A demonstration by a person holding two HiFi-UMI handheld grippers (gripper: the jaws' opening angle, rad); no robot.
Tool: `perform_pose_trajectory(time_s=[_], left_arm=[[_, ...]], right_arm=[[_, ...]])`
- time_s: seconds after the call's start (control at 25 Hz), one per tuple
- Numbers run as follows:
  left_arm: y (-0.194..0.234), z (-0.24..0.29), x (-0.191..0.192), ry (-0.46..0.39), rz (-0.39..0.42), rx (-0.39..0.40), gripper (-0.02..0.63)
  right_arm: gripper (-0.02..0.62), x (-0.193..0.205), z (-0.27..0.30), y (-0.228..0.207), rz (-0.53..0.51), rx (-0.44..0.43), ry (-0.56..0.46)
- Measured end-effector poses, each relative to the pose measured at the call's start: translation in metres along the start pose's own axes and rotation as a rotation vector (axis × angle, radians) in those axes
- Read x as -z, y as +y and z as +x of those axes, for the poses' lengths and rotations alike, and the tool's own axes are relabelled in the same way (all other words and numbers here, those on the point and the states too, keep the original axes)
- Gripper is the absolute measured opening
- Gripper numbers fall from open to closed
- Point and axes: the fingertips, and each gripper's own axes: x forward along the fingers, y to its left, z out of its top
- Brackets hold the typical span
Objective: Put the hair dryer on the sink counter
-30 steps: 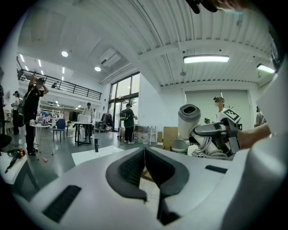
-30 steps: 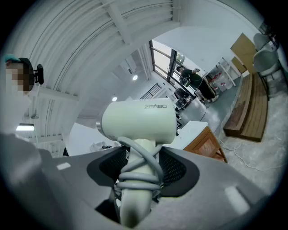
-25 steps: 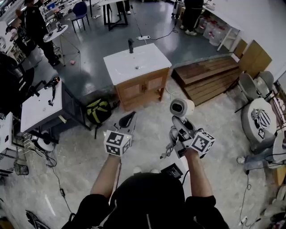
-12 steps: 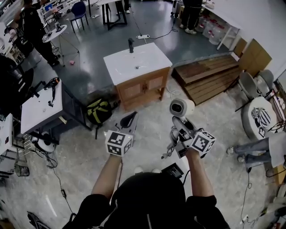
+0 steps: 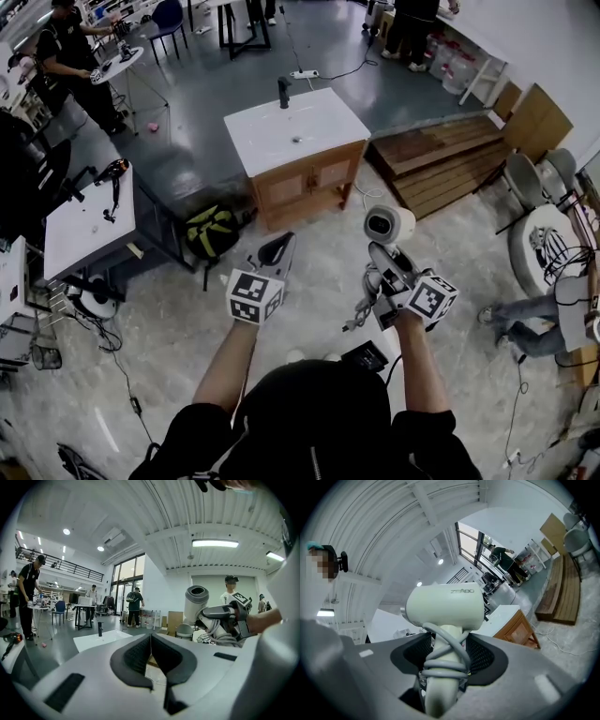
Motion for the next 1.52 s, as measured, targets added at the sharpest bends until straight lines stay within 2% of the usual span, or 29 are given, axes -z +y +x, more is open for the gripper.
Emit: perform_pose_trajectory(time_s=[0.4, 0.8, 1.16, 1.52], left_arm=[[0.018, -0.004, 0.006, 0.002, 0.003, 0.027, 0.014], [0.024, 0.001, 0.009, 0.006, 0.012, 0.033, 0.014], [0.039, 0.04, 0.011, 0.009, 0.009, 0.017, 0.014], [0.061, 0.105, 0.01, 0.039, 0.004, 0.011, 0.014]], right_arm=[[0.227, 0.017, 0.014, 0.011, 0.001, 0.023, 0.002], [0.227, 0.015, 0.022, 0.007, 0.002, 0.014, -0.007], [0.227, 0.002, 0.046, -0.025, 0.009, 0.006, 0.008], [0.227, -0.037, 0.085, -0.076, 0.03, 0.005, 0.008]])
